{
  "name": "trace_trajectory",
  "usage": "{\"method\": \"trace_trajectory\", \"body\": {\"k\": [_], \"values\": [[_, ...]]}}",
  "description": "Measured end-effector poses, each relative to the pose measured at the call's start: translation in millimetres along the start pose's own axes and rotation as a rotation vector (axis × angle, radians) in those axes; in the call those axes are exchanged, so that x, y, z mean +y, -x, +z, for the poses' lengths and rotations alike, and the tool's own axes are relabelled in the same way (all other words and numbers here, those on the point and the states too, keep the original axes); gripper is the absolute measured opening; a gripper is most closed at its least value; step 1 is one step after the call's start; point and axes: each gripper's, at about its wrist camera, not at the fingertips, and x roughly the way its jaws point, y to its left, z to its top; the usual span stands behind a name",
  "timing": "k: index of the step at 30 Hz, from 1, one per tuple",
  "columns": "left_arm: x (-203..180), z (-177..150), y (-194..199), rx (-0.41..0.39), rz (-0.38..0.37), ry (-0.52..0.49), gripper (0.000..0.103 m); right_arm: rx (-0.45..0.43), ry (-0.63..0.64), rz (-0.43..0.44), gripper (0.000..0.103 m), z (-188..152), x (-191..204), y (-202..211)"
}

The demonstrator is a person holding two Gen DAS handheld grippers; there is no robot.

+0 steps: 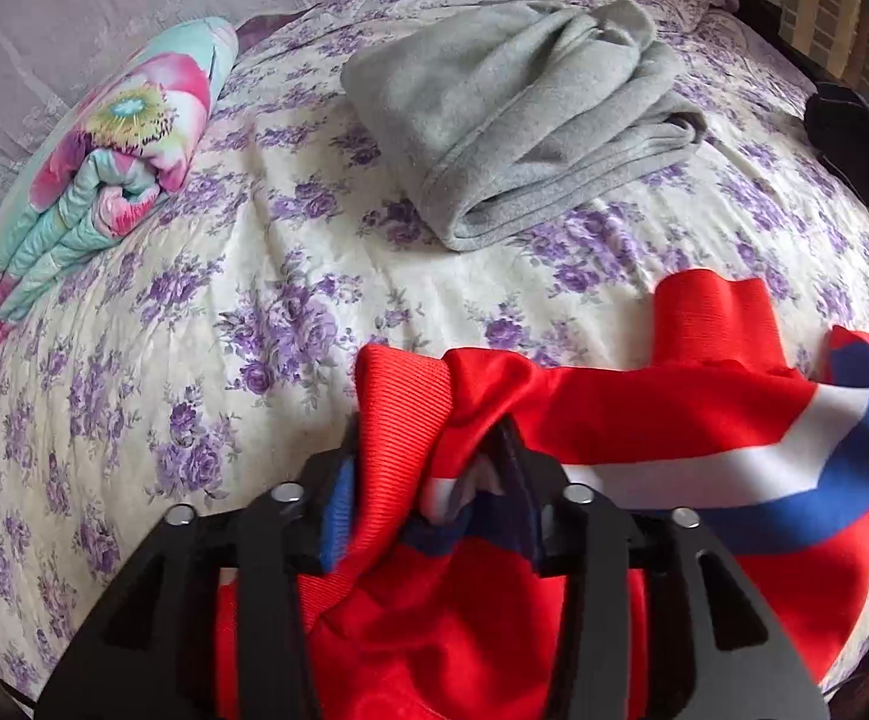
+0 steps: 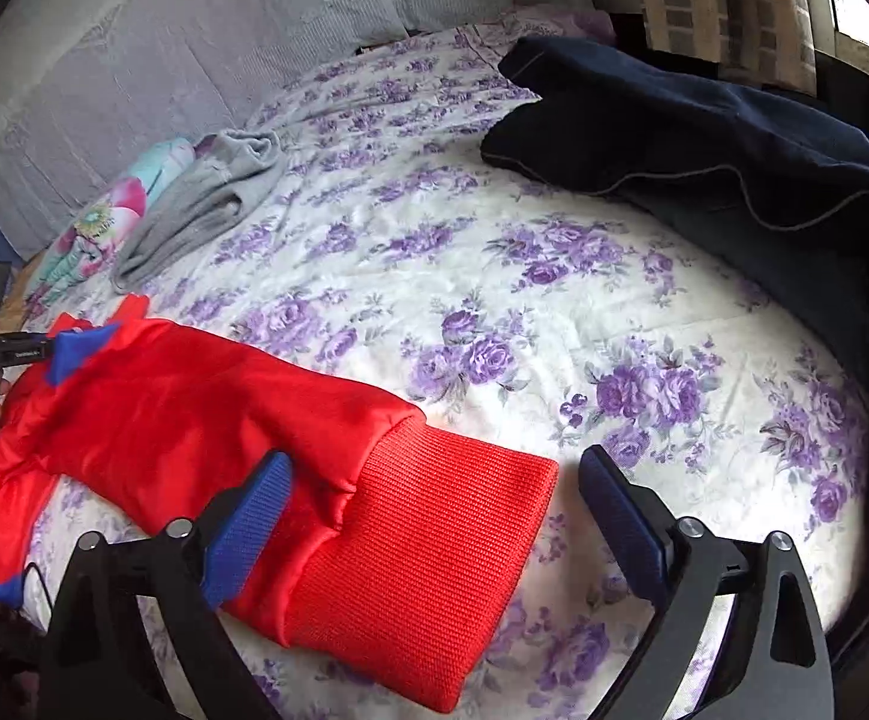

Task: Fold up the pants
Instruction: 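Grasp a red pant leg cuff with the right gripper while the left grasps the other cuff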

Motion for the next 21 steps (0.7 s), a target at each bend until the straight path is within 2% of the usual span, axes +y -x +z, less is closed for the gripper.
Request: {"method": "trace_trajectory", "body": {"k": [1,2,3,5,7,8,11,14,17,20,21], "values": [[4,1,-5,0.012,-0.009,0.018,0.053,-0.014,0.016,0.006,0.067,0,5,1],[6,2,-10,0.026,-0.017,0.03,0.056,-0.023,0.036,0.026,0.05,1,9,2],[8,2,-13,0.039,-0.019,0.038,0.056,-0.027,0.05,0.046,0.043,2,12,4],[9,4,-10,0.03,-0.021,0.051,0.043,-0.05,0.066,0.061,0.033,4,14,9],[10,5,2,0.007,-0.038,0.051,0.021,-0.068,0.059,0.068,0.031,8,13,14],[11,6,10,-0.008,-0.056,0.06,0.018,-0.084,0.054,0.067,0.03,11,11,17],[20,5,36,-0.076,-0.041,0.096,0.016,-0.147,0.058,0.063,0.029,22,11,28],[47,8,66,-0.16,-0.027,0.233,0.016,-0.218,0.069,0.054,0.029,44,13,38],[75,12,92,-0.243,0.019,0.328,0.016,-0.287,0.073,0.067,0.025,82,15,43],[98,16,102,-0.276,0.079,0.41,0.016,-0.335,0.101,0.08,0.021,132,28,34],[108,16,104,-0.285,0.097,0.438,0.016,-0.346,0.108,0.085,0.016,148,33,30]]}}
